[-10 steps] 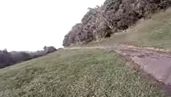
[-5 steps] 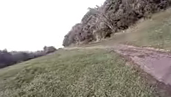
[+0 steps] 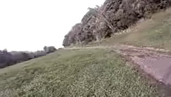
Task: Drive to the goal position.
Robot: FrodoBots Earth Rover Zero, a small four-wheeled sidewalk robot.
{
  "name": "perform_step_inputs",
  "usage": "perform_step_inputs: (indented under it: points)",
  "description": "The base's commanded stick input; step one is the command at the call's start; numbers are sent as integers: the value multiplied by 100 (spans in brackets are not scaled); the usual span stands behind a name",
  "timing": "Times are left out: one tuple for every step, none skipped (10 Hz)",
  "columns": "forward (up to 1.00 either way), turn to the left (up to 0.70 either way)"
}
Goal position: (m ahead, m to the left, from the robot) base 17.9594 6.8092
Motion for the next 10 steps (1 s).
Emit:
perform_step_inputs:
  points:
    - [5,0]
    - [5,0]
    - [4,0]
    - [5,0]
    - [5,0]
    - [5,0]
    - [4,0]
    - [4,0]
    - [5,0]
    - [5,0]
